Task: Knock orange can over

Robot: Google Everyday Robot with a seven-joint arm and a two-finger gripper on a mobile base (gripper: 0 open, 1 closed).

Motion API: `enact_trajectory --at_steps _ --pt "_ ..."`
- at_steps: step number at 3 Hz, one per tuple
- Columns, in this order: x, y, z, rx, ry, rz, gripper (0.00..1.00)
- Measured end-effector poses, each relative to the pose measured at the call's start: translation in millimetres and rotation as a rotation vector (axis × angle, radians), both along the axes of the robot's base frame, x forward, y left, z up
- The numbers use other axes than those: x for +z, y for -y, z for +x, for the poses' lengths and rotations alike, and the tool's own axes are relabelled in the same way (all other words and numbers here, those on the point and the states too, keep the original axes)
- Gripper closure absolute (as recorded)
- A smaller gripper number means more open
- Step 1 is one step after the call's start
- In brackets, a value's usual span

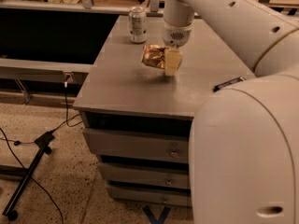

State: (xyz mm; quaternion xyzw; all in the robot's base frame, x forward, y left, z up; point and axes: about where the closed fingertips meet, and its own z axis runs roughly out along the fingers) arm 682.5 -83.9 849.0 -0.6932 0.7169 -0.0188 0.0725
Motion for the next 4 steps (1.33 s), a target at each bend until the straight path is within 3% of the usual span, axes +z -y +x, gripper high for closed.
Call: enact_trajectory --at_steps 1,3,4 --pt "-4.5 -1.7 -7.9 0.039 -0.027 0.015 0.54" --pt "-9.3 -4.3 -2.8 0.039 -0.017 0.02 0.07" --pt "-11.0 -5.2 -1.3 0.039 -0.015 0.021 0.0"
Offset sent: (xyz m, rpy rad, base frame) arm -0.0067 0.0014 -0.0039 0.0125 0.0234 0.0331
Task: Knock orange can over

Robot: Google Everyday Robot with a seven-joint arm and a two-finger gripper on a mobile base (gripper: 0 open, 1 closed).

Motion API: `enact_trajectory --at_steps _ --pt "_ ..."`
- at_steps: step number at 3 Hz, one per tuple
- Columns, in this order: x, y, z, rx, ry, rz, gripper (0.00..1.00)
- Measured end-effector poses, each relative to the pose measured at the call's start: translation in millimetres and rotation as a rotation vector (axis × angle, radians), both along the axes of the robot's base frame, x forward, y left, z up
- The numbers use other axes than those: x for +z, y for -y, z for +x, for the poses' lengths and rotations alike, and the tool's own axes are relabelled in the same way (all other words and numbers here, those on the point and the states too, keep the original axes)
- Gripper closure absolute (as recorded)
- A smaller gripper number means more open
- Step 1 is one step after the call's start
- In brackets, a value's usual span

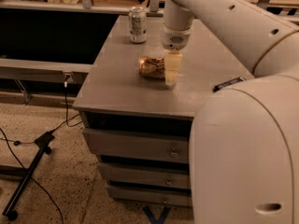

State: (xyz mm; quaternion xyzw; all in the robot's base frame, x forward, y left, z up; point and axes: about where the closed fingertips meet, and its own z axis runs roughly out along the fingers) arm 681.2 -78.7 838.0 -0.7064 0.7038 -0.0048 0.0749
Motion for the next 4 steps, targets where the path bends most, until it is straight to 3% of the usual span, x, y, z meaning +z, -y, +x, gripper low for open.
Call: enact_trajectory --at_steps 1,2,3,4 --pt "2.0 -3.2 -1.0 0.049 -0.011 0.046 0.0" --pt "28.0 -4.8 -7.1 0.146 0.021 0.153 0.0" --pt "57.6 1.9 -16.2 0.215 0.088 0.23 0.0" --pt "80.8 25.1 -22.3 0.179 0.174 0.266 0.0"
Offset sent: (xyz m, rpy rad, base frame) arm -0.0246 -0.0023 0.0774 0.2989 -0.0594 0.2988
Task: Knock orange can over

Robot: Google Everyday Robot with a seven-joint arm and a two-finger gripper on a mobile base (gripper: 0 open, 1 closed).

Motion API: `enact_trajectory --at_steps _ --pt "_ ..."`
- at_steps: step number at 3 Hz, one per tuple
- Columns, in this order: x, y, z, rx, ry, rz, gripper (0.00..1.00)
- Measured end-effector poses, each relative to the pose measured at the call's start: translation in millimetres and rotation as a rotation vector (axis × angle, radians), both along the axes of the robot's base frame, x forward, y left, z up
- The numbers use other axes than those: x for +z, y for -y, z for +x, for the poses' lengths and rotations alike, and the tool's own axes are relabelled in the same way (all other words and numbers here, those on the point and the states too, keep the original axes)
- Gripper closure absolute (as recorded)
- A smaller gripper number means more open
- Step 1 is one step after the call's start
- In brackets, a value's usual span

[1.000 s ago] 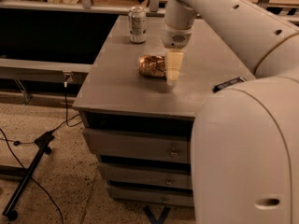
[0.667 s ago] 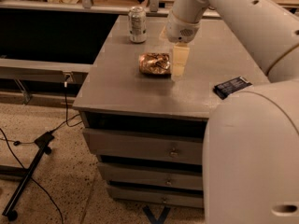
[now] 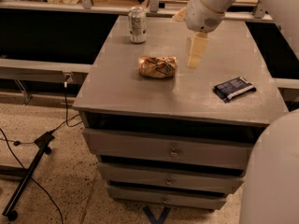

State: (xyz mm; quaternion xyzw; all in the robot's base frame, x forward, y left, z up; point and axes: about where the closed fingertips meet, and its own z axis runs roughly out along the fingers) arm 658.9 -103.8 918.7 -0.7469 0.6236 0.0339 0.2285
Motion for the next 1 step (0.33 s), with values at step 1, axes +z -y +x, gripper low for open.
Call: enact_trajectory --at_steps 1 --pt "-0.1 -0.1 0.0 0.0 0.0 0.0 0.0"
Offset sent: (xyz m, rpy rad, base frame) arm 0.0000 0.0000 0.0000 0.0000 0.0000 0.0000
